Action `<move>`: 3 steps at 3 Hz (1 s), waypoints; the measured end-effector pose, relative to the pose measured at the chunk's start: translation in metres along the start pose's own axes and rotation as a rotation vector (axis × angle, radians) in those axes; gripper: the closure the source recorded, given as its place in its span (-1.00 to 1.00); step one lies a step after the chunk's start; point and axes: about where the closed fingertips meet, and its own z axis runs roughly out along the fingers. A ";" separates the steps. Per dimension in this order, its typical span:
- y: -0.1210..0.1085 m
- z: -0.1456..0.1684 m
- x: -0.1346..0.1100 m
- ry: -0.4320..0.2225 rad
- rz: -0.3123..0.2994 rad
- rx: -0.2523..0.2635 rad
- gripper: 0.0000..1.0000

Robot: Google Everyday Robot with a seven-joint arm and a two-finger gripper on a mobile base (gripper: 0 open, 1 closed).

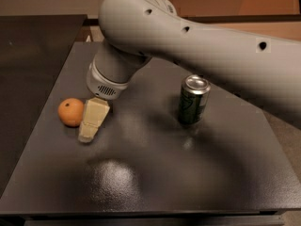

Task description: Pick orange

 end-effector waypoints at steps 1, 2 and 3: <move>-0.002 0.012 -0.007 0.010 0.002 -0.008 -1.00; -0.003 0.020 -0.014 0.017 0.007 -0.029 -0.90; -0.002 0.025 -0.021 0.020 0.010 -0.052 -0.52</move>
Offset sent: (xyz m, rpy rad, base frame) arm 0.0100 0.0318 -0.0128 -0.0235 0.0557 0.0072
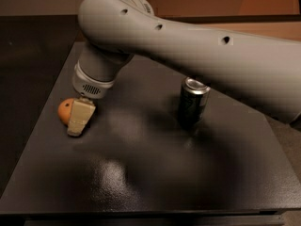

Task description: Pick orange

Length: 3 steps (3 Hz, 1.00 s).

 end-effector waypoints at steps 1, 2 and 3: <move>0.003 0.000 -0.008 -0.009 -0.001 -0.021 -0.06; 0.006 -0.004 -0.015 -0.016 -0.007 -0.036 0.40; 0.004 -0.021 -0.025 -0.026 -0.019 -0.036 0.87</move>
Offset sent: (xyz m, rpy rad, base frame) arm -0.0096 0.0143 0.0185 0.0237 0.0413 0.0367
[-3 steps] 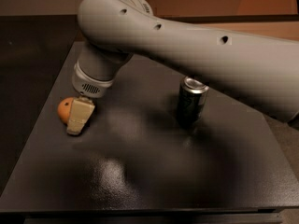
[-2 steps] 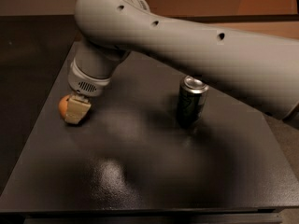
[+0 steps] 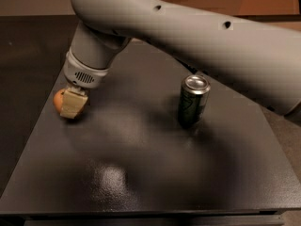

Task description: Pick orange

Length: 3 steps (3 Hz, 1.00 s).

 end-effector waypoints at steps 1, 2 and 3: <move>-0.008 -0.029 -0.015 -0.012 -0.017 0.008 1.00; -0.018 -0.059 -0.030 -0.012 -0.041 0.018 1.00; -0.028 -0.099 -0.045 -0.014 -0.098 0.034 1.00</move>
Offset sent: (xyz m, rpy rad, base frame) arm 0.0286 -0.0105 0.1142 0.0121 -0.0637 0.0411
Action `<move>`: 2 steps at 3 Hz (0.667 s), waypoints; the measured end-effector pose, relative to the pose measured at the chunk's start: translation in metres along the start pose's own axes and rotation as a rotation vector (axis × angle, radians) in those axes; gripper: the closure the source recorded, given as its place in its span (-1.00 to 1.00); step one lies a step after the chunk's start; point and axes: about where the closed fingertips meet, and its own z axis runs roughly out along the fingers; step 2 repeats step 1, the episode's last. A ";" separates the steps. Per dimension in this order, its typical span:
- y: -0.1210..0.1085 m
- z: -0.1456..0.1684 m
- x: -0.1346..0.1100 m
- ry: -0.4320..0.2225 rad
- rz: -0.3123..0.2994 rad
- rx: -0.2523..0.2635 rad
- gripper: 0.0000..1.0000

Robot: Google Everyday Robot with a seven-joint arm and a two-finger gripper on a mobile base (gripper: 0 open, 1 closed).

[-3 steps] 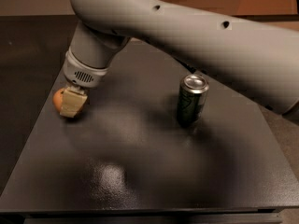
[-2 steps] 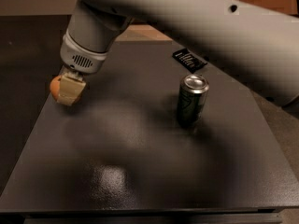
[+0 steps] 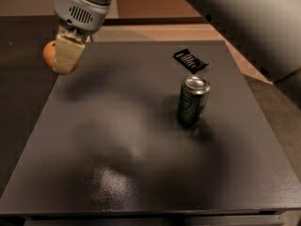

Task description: Pick orange

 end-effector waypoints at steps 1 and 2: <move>0.000 -0.001 0.000 0.000 -0.002 0.000 1.00; 0.000 -0.001 0.000 0.000 -0.002 0.000 1.00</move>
Offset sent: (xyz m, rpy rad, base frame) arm 0.0000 0.0000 0.0000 0.0000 0.0000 0.0000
